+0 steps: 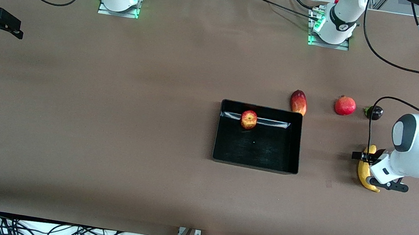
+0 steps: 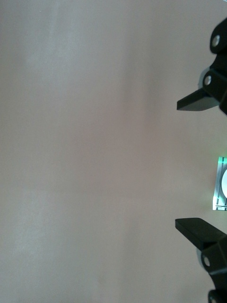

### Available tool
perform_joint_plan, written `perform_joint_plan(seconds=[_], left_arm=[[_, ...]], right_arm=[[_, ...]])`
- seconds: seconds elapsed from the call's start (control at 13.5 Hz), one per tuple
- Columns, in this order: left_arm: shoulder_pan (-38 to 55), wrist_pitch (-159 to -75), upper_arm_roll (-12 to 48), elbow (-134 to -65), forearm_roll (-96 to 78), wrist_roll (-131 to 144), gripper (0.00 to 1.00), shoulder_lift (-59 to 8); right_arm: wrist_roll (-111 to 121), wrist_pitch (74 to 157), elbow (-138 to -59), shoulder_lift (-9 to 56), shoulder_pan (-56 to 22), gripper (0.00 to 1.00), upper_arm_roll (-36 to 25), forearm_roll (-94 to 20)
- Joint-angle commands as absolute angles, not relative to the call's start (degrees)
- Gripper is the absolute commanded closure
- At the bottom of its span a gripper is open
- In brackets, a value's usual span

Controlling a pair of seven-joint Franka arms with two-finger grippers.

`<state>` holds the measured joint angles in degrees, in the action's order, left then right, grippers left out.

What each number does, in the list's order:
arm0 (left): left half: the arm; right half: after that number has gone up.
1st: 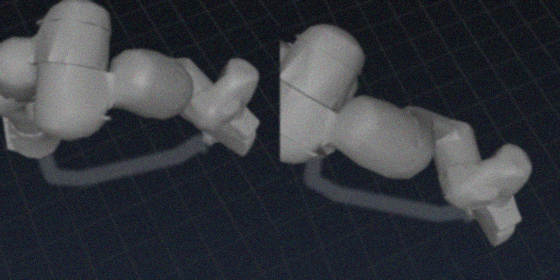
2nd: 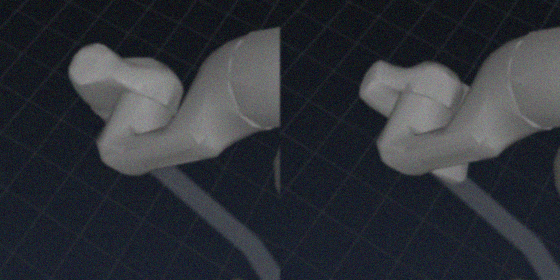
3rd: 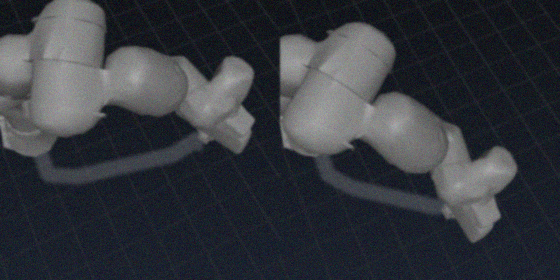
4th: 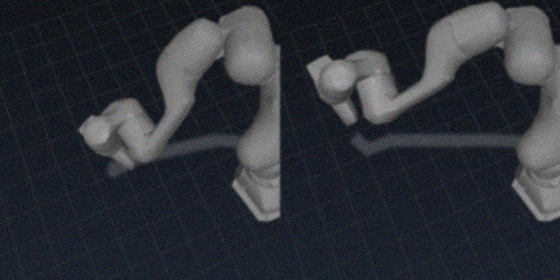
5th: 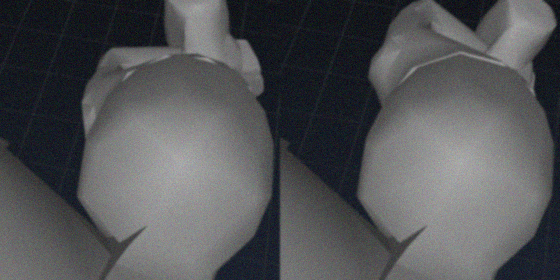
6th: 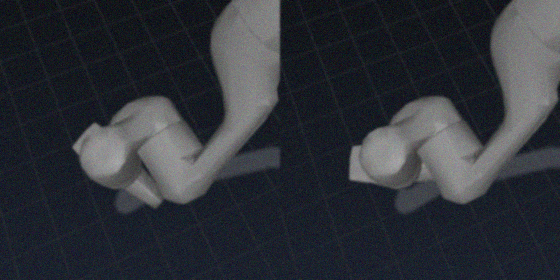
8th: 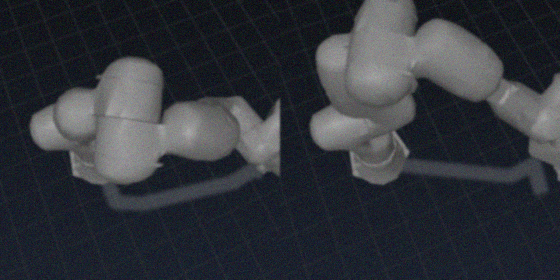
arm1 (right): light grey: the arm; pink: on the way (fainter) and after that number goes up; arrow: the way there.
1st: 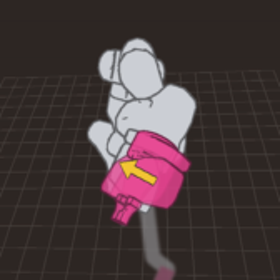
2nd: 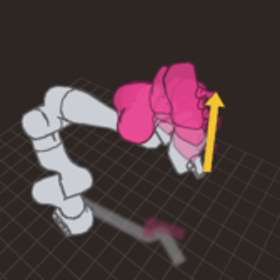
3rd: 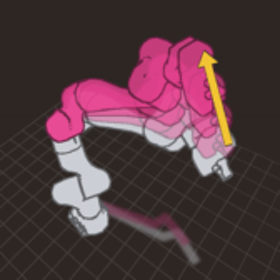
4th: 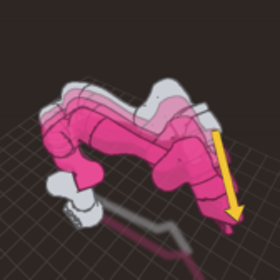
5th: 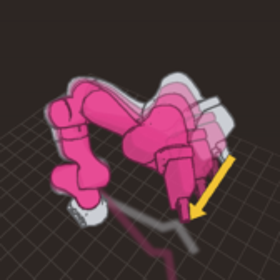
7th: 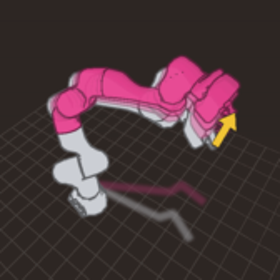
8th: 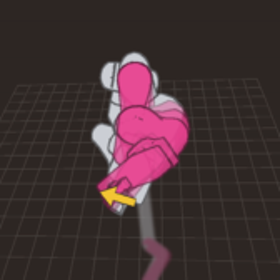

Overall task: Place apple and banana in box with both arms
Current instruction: 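Grasp the yellow banana with the left gripper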

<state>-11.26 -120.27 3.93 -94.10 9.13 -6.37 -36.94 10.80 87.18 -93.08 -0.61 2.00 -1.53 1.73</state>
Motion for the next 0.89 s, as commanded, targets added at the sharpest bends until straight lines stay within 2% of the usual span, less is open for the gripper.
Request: perform_joint_plan(seconds=[0.0, 0.45, 0.52, 0.67, 0.82], left_arm=[[-12.04, -124.09, 4.48, -92.99, 10.9, -7.73, 0.0, -39.72], [-12.48, -127.88, 4.48, -92.9, 12.83, -7.47, 0.0, -42.45], [-12.48, -128.4, 4.48, -92.9, 12.83, -6.95, 0.17, -42.63], [-12.48, -128.5, 4.48, -92.9, 12.75, -6.68, 0.45, -42.8], [-12.48, -128.41, 4.48, -92.9, 12.74, -6.59, 0.81, -42.8]], right_arm=[[11.07, 86.04, -91.76, -0.18, 2.9, 0.0, -0.53, 2.2], [11.16, 86.04, -91.76, -0.18, 2.9, 0.0, -0.62, 2.2], [11.16, 86.04, -91.76, -0.18, 2.9, 0.0, -0.62, 2.2], [11.25, 86.04, -91.76, -0.18, 2.99, 0.0, -0.7, 2.2], [11.16, 86.04, -91.76, -0.26, 2.99, 0.0, -0.7, 2.2]])
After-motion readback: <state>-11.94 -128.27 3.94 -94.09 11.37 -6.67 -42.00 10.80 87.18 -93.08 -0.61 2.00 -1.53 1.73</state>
